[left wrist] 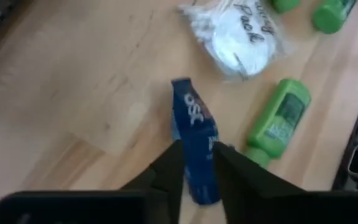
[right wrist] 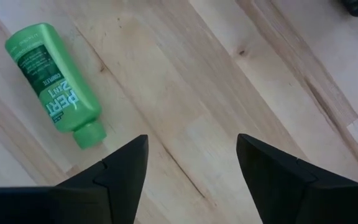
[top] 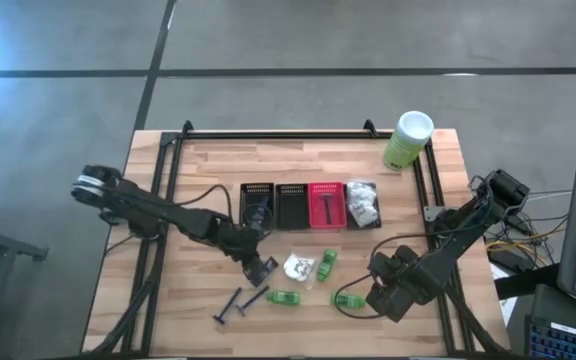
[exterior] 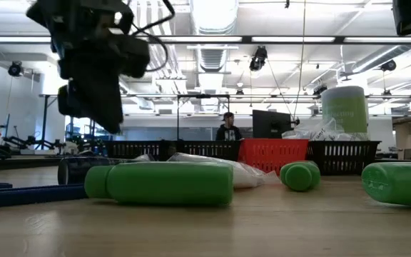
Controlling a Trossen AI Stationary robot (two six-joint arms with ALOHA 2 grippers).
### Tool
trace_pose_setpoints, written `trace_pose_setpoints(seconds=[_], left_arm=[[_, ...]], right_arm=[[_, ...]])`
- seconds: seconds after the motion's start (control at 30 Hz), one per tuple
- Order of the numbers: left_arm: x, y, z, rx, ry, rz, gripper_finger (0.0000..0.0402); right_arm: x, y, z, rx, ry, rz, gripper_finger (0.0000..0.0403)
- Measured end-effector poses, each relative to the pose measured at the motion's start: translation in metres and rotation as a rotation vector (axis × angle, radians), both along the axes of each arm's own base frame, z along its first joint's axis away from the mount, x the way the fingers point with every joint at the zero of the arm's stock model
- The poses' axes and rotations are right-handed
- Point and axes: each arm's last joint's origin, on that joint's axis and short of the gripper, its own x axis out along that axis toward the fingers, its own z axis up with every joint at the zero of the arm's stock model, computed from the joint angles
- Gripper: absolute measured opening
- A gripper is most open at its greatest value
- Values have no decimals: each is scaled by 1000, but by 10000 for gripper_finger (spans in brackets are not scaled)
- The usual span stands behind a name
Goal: Pick & Place Travel size toiletries
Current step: Put the blue shave cream into the left black basket
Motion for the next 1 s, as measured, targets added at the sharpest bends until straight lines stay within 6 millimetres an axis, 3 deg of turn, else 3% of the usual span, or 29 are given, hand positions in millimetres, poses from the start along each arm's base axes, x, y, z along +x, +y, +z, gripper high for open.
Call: trace_pose_setpoints(seconds=[0.23, 0.5, 0.8, 1.0], left_arm=[[-3, -11, 8, -20, -8, -18, 199], [-2, -28, -4, 24, 25, -71, 294], [19, -46, -13, 128, 45, -60, 301], [26, -52, -14, 284, 212, -49, 301]], right_arm=[[0, 0, -1, -5, -1, -1, 256], [-1, -1, -2, -5, 0, -4, 265], [0, -1, -2, -5, 0, -1, 258], [-1, -1, -2, -5, 1, -1, 239]])
